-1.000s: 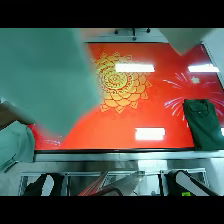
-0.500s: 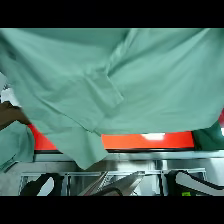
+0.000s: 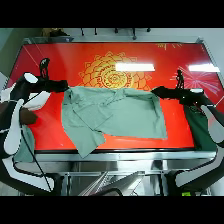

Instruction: Fold the shirts.

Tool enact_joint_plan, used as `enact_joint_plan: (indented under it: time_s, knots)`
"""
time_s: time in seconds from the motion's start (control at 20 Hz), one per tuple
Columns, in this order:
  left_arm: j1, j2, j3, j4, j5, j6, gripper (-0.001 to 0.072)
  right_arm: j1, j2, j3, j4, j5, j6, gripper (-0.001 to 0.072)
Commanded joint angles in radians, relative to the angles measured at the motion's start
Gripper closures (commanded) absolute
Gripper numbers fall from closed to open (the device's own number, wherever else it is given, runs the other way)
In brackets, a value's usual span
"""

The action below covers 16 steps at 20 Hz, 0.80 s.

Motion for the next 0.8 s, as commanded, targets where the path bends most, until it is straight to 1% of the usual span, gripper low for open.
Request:
enact_joint_plan:
  time_s: [0.0,0.05,0.15,0.2,0.25,0.3,0.35,0.4,0.45,0.6,0.75]
  knots:
    - [0.046,-0.125,0.220,-0.030,-0.171,-0.044,0.0006,-0.008,-0.039,0.109,-0.013,0.011,-0.037,0.0264]
    - [0.066,-0.124,0.284,-0.028,-0.241,-0.061,0.0006,-0.034,-0.015,0.150,-0.042,0.052,0.001,0.0265]
    - [0.126,-0.097,0.391,-0.009,-0.388,-0.129,0.0008,-0.108,0.049,0.202,-0.115,0.134,0.131,0.0267]
    - [0.163,-0.072,0.409,-0.011,-0.464,-0.152,0.0090,-0.154,0.091,0.203,-0.144,0.181,0.159,0.0276]
    - [0.193,-0.044,0.398,-0.009,-0.533,-0.164,0.0121,-0.206,0.134,0.200,-0.196,0.243,0.202,0.0277]
    - [0.225,-0.003,0.343,-0.010,-0.600,-0.174,0.0121,-0.253,0.175,0.180,-0.246,0.295,0.233,0.0277]
    - [0.250,0.043,0.259,-0.009,-0.645,-0.174,0.0122,-0.303,0.222,0.136,-0.278,0.347,0.251,0.0277]
    - [0.273,0.103,0.132,-0.002,-0.658,-0.172,0.0122,-0.346,0.268,0.071,-0.277,0.378,0.250,0.0287]
    - [0.288,0.169,-0.015,0.018,-0.635,-0.158,0.0122,-0.386,0.320,-0.013,-0.280,0.386,0.250,0.0369]
    - [0.309,0.320,-0.415,0.031,-0.492,-0.111,0.0122,-0.481,0.451,-0.259,-0.283,0.375,0.259,0.0362]
    - [0.294,0.378,-0.682,0.029,-0.296,-0.083,0.0122,-0.488,0.510,-0.433,-0.283,0.311,0.275,0.0362]
